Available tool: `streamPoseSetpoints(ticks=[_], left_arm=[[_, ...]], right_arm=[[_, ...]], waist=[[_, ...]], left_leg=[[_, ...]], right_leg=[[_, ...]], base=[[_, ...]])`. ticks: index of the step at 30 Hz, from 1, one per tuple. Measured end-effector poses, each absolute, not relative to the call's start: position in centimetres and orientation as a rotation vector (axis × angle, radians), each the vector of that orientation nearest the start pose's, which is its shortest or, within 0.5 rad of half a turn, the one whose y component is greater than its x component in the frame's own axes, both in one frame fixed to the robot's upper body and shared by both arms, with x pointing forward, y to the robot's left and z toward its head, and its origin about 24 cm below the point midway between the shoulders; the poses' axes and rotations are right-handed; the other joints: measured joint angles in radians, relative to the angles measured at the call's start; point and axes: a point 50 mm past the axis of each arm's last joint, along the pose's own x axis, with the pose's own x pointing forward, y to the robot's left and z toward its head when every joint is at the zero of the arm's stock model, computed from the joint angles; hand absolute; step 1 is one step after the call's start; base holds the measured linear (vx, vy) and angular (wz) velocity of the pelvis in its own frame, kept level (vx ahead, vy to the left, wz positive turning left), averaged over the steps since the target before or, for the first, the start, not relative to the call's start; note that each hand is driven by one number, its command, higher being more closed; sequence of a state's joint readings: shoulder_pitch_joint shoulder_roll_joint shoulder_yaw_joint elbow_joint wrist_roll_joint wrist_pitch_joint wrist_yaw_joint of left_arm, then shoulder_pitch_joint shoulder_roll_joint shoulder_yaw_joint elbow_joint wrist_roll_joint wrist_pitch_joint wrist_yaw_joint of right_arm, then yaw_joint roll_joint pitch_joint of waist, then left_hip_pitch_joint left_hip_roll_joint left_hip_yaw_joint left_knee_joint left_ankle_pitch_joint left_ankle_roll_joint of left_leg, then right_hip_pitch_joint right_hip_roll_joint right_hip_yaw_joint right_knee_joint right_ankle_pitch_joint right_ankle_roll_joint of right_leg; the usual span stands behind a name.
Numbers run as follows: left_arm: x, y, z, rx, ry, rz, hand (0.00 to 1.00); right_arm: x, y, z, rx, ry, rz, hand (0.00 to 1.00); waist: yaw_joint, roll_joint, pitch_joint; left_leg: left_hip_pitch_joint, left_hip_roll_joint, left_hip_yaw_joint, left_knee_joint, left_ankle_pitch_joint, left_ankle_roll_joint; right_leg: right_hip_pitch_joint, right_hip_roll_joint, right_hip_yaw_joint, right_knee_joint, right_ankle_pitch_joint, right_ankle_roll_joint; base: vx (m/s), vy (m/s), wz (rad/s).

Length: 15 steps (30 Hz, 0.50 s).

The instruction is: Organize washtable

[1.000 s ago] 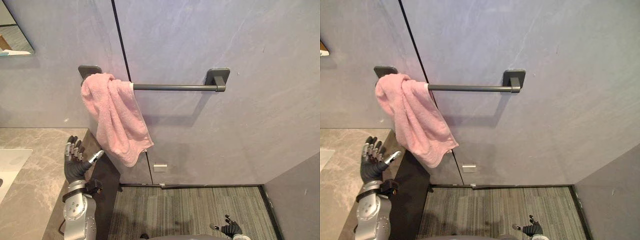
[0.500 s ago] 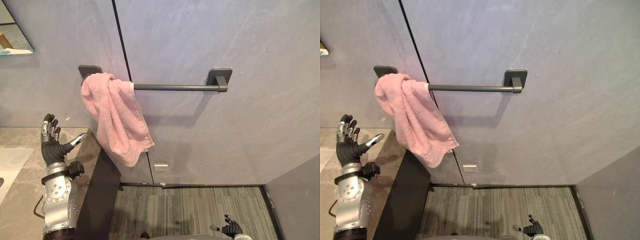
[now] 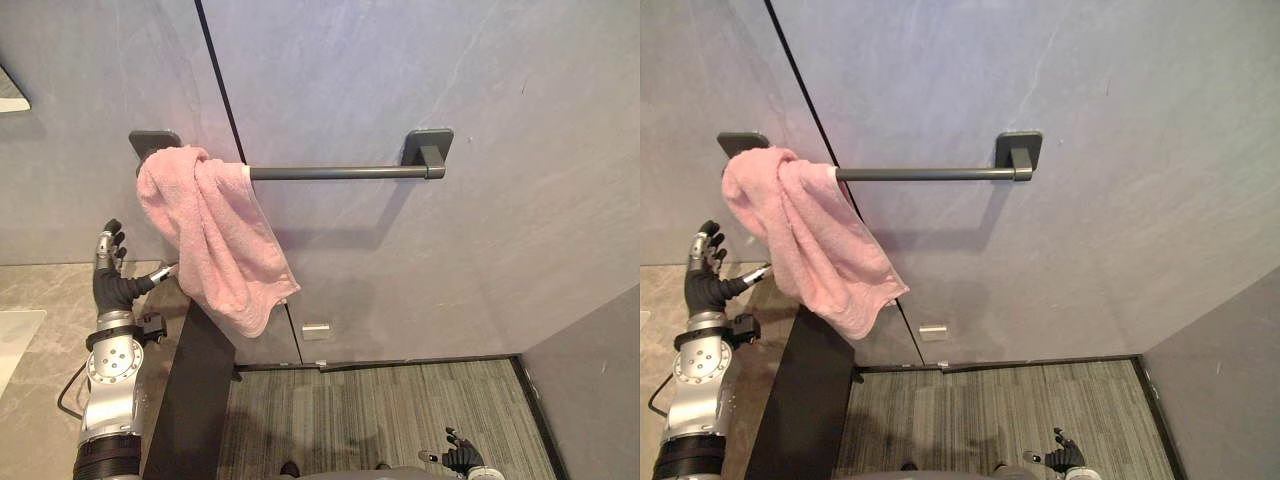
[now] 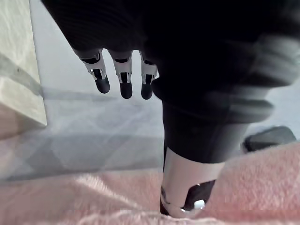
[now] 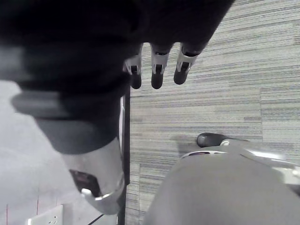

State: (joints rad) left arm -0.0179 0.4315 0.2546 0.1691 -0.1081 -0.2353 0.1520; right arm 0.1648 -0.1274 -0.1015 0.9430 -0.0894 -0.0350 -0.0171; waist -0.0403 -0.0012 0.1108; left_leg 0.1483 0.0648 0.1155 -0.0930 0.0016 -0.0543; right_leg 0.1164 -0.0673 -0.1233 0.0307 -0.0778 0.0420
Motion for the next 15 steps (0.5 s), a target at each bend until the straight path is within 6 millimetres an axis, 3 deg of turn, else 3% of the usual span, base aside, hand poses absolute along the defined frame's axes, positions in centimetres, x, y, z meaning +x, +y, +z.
streamPoseSetpoints(ticks=[11, 12, 15], left_arm=[[24.7, 28.0, 6.9, 0.328, -0.142, 0.323, 0.00], [24.7, 27.9, 6.8, 0.328, -0.140, 0.320, 1.00], [24.7, 27.8, 6.7, 0.330, -0.136, 0.311, 1.00]], right_arm=[[8.7, -21.7, -15.4, -0.153, 1.063, -0.154, 0.00], [8.6, -21.7, -15.4, -0.153, 1.063, -0.154, 0.00], [8.7, -21.7, -15.4, -0.153, 1.062, -0.154, 0.00]], waist=[[0.001, 0.011, -0.002], [0.001, 0.011, -0.002], [0.001, 0.011, -0.002]], left_leg=[[-0.003, 0.000, 0.007, 0.000, 0.000, 0.000], [-0.004, 0.000, 0.007, 0.000, 0.000, 0.000], [-0.004, 0.000, 0.007, 0.000, 0.000, 0.000]], right_leg=[[-0.013, 0.001, 0.009, 0.000, 0.001, 0.002], [-0.014, 0.001, 0.009, 0.000, 0.001, 0.002], [-0.013, 0.001, 0.009, 0.000, 0.002, 0.002]], base=[[-0.02, -0.007, -0.01], [0.00, 0.000, 0.00], [0.00, 0.000, 0.00]])
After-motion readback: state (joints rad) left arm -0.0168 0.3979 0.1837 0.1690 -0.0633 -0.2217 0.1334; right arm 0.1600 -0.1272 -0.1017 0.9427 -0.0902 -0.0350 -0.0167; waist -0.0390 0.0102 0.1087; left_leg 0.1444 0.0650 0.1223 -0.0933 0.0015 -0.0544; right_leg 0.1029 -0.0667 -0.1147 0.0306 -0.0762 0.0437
